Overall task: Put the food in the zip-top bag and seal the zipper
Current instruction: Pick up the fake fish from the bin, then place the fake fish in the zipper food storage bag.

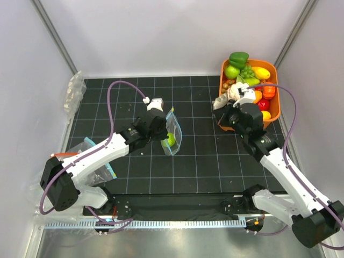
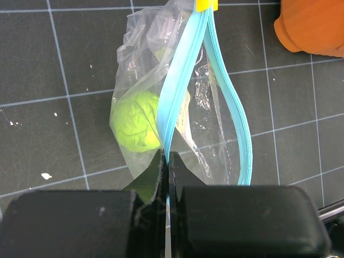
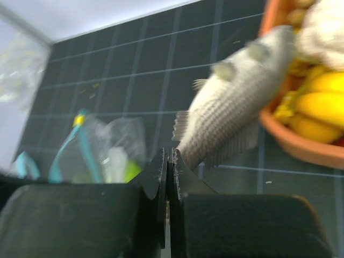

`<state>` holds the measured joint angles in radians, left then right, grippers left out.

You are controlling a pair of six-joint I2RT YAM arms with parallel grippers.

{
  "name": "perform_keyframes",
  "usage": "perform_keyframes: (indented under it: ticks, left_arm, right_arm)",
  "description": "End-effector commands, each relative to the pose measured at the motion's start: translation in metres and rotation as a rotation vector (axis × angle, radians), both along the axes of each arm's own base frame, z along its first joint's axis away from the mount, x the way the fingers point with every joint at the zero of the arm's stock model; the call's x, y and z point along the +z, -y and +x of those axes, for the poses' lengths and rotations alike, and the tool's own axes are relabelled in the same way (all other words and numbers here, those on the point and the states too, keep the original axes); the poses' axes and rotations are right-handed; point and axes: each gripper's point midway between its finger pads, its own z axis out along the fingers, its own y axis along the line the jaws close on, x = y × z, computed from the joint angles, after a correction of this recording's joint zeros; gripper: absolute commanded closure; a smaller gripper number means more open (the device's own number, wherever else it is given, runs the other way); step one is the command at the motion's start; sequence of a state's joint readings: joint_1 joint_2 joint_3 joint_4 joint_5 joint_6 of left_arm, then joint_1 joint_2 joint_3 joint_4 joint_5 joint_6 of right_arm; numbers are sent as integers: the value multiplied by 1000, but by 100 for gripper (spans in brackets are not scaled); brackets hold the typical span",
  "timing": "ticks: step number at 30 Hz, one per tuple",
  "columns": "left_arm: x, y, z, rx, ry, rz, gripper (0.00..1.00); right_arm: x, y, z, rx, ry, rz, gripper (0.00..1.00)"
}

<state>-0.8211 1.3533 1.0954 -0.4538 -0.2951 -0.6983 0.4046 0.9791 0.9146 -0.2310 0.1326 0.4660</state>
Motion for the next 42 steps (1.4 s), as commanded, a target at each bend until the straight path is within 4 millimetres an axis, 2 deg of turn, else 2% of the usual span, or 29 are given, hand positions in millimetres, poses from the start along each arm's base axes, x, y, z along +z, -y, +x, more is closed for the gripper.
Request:
perform_keyframes:
  ticks: [1,2,9,15,29,42]
  left_arm:
    - [16,3,7,1,43,-30,100]
    - [17,2,7,1,46,-30,100]
    - [21,1,6,-2,58,-41,100]
    - [23,1,5,-4,63,-50,100]
    - [16,7,7,-22,36,-52,100]
    - [16,8,6,-34,29,-58,100]
  right_arm:
    - [57,-49,-30,242,147,190,99]
    - [54,-51,-34,262,157,175,99]
    - [78,-73,-58,428,258,216,99]
    - [87,-90,-78,548,309,245,99]
    - [103,-96,-107,664,392,271,99]
    - [104,-105,-117,746,412,294,99]
